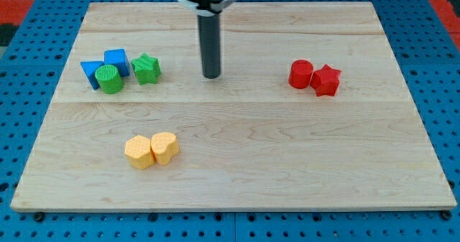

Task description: Move the yellow hexagon and yellow heart up a bit

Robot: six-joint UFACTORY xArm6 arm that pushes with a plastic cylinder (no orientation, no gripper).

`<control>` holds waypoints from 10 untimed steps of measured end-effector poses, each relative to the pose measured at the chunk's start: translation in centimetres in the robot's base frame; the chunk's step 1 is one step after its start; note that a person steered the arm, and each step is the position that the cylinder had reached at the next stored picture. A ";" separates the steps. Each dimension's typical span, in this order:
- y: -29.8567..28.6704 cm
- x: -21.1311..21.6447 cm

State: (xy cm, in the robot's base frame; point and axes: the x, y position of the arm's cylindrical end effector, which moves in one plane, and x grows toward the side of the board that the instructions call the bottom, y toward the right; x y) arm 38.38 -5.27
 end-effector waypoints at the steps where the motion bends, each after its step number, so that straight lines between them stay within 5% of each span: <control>1: -7.3 0.0; 3: -7.7 0.6; 5: 1.5 15.0; 7: -1.8 22.2; 9: -17.1 20.6; 10: -13.8 16.7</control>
State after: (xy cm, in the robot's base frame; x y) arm 55.08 -19.07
